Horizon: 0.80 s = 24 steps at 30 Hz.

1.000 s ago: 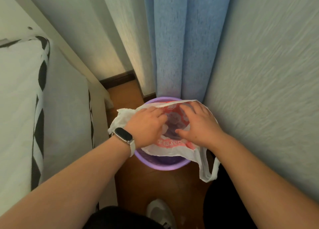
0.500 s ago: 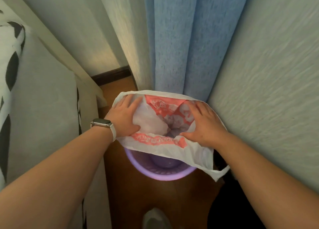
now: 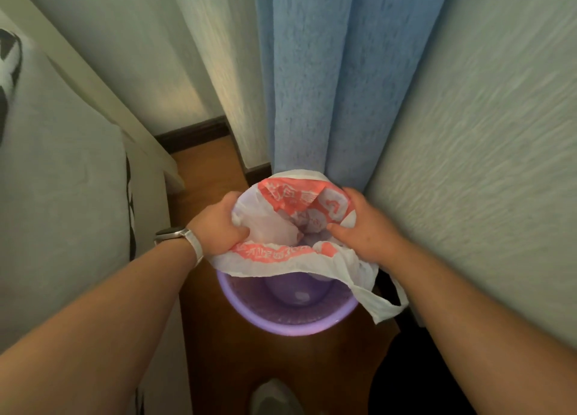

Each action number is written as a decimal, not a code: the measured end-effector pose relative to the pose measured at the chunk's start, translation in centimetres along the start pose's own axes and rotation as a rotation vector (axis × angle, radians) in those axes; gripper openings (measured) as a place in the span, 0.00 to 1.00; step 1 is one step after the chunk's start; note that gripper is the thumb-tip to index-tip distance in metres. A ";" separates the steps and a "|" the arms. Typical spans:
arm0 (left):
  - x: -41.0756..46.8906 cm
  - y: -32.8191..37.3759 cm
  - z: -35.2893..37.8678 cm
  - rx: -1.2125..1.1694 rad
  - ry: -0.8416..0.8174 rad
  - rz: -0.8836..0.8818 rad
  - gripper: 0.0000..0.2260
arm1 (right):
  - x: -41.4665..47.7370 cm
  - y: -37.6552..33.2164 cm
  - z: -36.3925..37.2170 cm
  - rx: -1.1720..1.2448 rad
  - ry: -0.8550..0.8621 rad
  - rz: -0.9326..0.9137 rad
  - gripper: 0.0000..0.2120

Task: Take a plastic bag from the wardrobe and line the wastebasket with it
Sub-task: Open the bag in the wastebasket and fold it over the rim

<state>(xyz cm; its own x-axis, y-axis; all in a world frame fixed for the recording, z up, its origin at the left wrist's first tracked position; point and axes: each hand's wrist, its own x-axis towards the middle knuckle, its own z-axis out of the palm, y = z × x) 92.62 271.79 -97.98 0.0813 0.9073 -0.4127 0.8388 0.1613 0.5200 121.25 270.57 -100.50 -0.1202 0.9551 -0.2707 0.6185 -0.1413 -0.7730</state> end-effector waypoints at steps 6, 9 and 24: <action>0.0 1.6 0.1 0.339 0.261 0.281 0.27 | -0.6 -0.5 0.1 -0.145 0.072 -0.144 0.33; 0.9 2.9 0.4 0.398 0.303 0.420 0.23 | -0.6 -1.0 0.6 -0.161 0.018 -0.190 0.35; 1.2 -0.6 0.7 0.368 0.273 0.133 0.07 | -0.2 -2.3 2.4 -0.247 -0.092 -0.192 0.28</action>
<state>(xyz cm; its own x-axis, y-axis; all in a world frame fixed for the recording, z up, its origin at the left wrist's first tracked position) 92.63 272.46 -99.32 0.0981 0.9875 -0.1232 0.9695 -0.0669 0.2357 118.02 270.08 -100.05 -0.3162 0.9289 -0.1929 0.7462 0.1179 -0.6552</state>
